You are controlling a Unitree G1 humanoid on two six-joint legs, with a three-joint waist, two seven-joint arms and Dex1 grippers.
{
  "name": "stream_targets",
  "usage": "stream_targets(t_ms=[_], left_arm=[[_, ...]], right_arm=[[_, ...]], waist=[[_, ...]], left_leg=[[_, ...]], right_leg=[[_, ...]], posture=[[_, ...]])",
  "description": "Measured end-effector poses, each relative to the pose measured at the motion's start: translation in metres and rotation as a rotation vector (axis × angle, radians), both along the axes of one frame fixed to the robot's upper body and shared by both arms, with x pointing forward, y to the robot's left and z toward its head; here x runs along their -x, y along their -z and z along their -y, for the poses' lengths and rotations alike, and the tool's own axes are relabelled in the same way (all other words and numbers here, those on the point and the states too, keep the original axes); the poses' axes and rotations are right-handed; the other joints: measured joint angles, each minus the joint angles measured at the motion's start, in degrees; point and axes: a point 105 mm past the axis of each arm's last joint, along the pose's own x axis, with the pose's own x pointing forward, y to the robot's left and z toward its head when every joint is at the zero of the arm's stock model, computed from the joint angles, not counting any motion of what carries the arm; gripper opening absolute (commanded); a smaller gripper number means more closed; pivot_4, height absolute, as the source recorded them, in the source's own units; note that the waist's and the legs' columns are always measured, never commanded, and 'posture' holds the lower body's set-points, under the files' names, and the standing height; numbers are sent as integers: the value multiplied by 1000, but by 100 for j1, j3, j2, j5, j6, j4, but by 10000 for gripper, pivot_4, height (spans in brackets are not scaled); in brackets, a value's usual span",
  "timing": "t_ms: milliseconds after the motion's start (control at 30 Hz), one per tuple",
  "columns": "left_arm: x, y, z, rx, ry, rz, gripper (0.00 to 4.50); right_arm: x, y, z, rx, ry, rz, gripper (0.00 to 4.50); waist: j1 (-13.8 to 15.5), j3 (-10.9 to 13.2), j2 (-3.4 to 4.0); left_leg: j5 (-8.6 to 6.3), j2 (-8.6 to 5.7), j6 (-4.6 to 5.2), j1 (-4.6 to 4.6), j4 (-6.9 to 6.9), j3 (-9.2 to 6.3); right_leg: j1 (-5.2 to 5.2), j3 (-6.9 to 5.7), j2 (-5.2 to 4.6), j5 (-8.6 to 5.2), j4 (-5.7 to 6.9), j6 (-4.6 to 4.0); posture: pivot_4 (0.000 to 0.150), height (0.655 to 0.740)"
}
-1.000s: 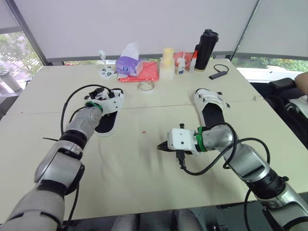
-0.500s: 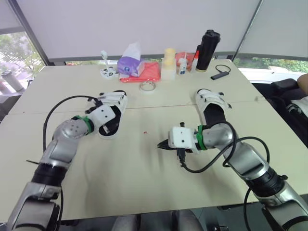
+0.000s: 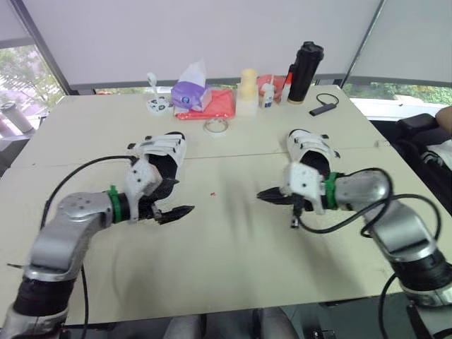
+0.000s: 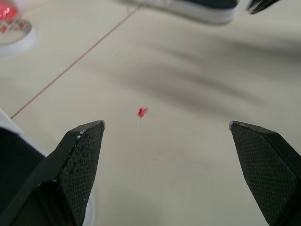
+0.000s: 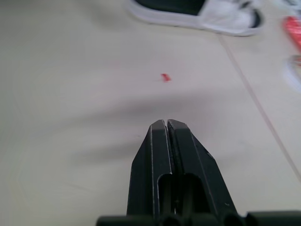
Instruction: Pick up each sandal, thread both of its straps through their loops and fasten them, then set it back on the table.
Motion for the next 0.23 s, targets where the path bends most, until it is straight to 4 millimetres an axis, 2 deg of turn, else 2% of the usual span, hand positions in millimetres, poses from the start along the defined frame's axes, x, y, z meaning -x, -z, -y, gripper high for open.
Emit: stream_targets(t_ms=[100, 233], left_arm=[[13, -8, -1, 46, 45, -49, 44251], [19, -12, -6, 70, 50, -73, 44251]], right_arm=[[6, -2, 9, -21, 29, -24, 0], [10, -2, 19, -40, 71, -58, 0]], waist=[[0, 0, 0], [4, 1, 1]], left_leg=[[-1, 2, 0, -1, 0, 4], [-1, 7, 0, -1, 0, 4]], right_leg=[[0, 0, -3, -12, -2, -21], [-1, 0, -3, -13, -2, -24]], posture=[[1500, 7400], [1500, 7400]])
